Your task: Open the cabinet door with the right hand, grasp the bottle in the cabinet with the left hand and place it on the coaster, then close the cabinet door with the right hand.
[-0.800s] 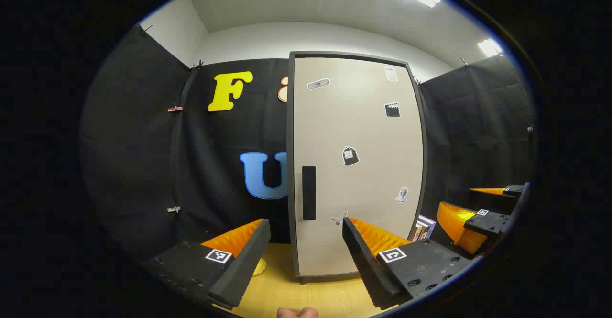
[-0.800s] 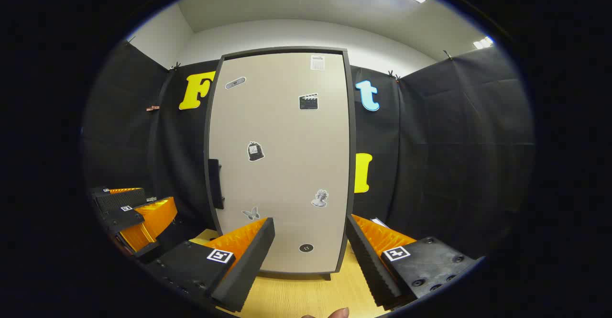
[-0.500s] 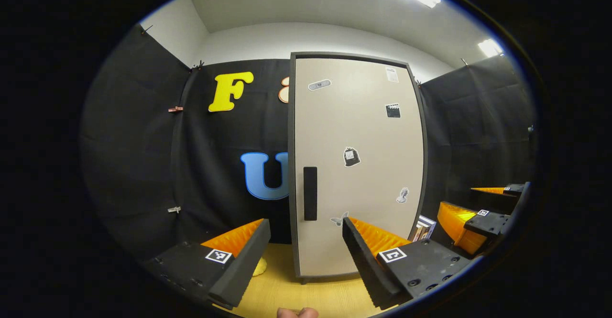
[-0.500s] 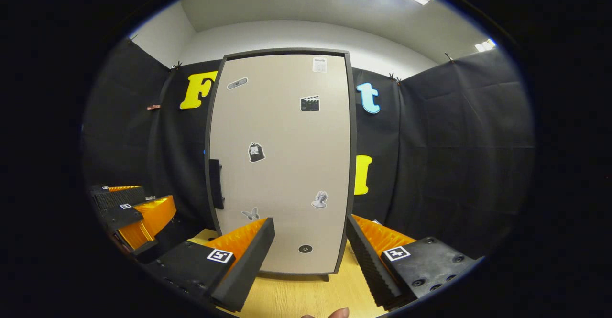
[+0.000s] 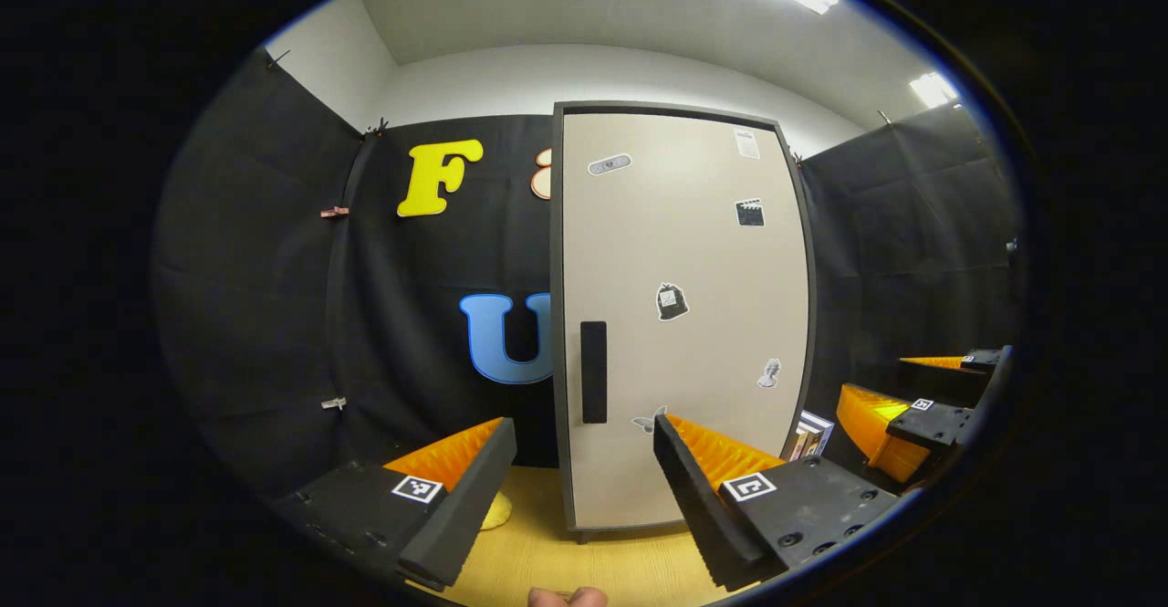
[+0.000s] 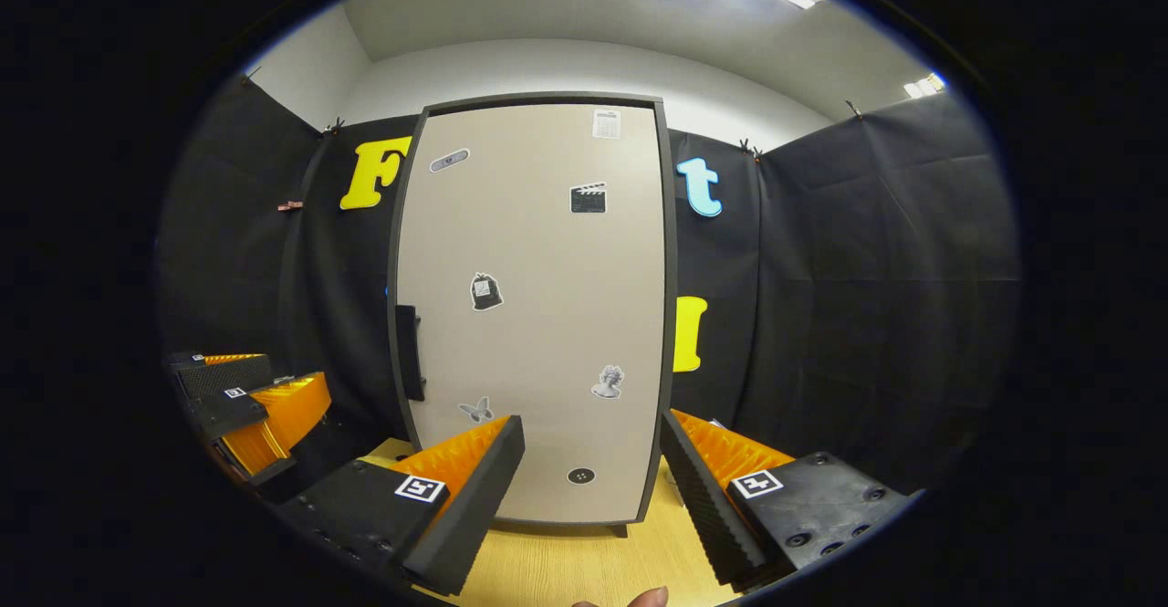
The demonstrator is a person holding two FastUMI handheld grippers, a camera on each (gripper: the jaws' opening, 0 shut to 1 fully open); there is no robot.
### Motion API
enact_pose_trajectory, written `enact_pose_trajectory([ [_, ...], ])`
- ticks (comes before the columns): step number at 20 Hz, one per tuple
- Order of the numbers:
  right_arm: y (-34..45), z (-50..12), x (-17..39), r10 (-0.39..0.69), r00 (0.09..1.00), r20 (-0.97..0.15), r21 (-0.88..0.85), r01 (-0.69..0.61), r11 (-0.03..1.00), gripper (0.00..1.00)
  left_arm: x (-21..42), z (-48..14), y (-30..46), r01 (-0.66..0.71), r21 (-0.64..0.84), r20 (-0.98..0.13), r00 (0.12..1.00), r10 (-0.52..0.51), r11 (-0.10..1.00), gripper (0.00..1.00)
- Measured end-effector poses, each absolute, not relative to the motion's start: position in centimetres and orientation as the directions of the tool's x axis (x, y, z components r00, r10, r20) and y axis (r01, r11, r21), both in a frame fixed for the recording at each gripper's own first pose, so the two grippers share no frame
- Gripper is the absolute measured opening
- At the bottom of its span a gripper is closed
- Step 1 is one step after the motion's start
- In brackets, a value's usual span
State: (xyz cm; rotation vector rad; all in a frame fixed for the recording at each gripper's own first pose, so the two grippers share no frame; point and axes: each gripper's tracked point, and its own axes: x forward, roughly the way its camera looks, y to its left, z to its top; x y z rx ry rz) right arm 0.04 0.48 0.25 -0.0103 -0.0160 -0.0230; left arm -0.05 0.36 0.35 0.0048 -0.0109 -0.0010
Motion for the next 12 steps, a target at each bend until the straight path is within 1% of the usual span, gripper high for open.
enact_pose_trajectory([
  [6,1.8,0.7,0.6,-0.003,1.0,0.023,0.002,0.003,1.0,0.98,-0.2,0.4,1.2,0.003,0.003,0.013,1.0,-0.003,1.0,0.96],
  [8,2.9,0.8,1.2,0.016,1.0,0.023,0.014,-0.017,1.0,0.98,-0.3,0.4,1.8,0.007,-0.001,0.013,1.0,-0.007,1.0,0.96],
  [12,6.1,1.3,3.3,0.064,0.997,0.034,0.035,-0.065,0.997,0.98,-0.5,-0.2,4.0,-0.019,-0.004,0.0,1.0,0.019,1.0,0.96],
])
